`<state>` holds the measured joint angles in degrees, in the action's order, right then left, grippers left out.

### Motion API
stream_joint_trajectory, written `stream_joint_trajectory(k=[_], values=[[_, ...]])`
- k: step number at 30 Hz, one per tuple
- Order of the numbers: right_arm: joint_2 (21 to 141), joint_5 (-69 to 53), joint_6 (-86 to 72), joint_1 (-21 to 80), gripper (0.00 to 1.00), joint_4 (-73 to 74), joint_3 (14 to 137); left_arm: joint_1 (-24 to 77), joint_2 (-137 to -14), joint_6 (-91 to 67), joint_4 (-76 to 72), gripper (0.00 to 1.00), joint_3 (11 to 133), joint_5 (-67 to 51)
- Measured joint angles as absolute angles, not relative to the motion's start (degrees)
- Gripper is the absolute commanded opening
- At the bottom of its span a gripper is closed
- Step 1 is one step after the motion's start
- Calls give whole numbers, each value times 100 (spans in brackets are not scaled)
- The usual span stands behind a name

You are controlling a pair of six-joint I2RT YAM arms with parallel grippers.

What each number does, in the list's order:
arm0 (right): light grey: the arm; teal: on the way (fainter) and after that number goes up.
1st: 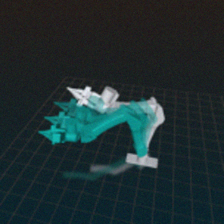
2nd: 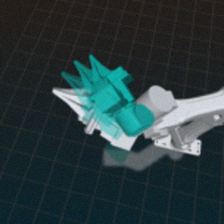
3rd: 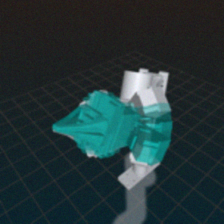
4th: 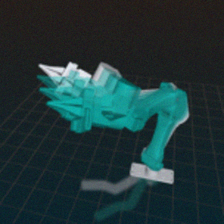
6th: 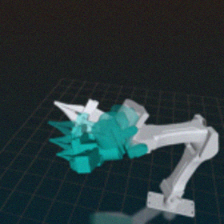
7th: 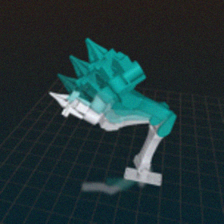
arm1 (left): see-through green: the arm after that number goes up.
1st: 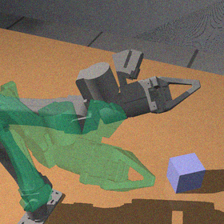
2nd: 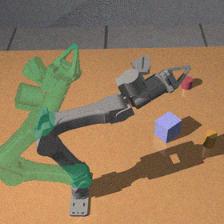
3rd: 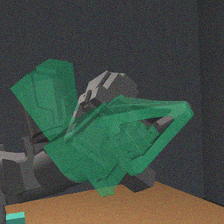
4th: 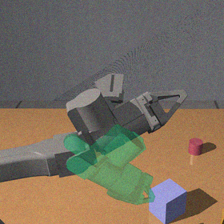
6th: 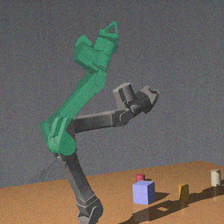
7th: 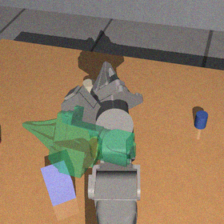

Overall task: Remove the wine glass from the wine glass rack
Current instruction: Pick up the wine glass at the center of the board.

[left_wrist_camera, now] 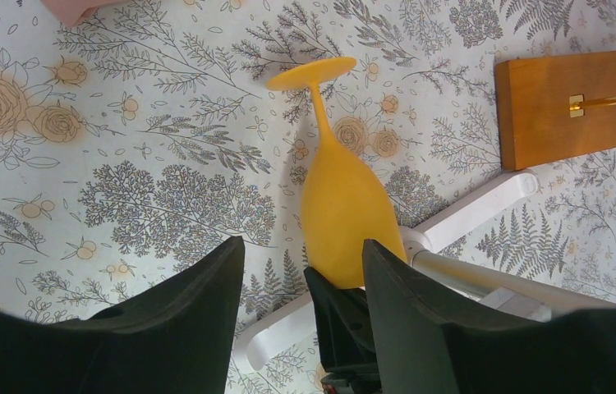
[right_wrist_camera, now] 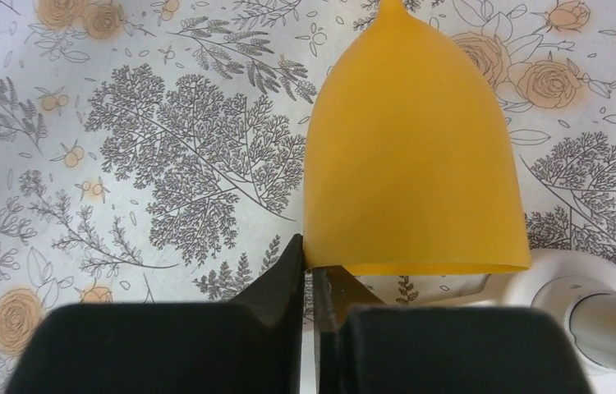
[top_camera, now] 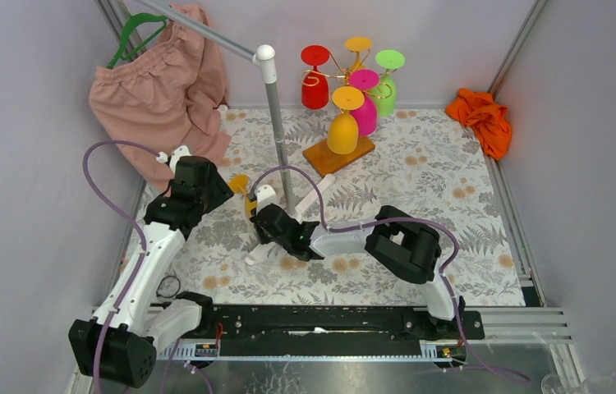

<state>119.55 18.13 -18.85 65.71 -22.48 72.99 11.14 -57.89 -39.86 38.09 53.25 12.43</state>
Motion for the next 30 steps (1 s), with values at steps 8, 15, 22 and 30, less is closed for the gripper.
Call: stream_joint_trajectory(k=[8,15,22,30], values=[[11673,1568,-1857,6571,0,-2248,7190,1114,-5782,-3966,3811,62,5328,1243],[11122,967,-1868,6576,0,-1831,7404,1114,-5693,-3962,3859,62,5454,1247],[10442,279,-2008,6753,0,-523,7985,1114,-5561,-3863,4095,62,6090,1356],[9172,248,-2436,7802,0,1516,7900,1114,-5433,-3791,4219,63,6718,1376]])
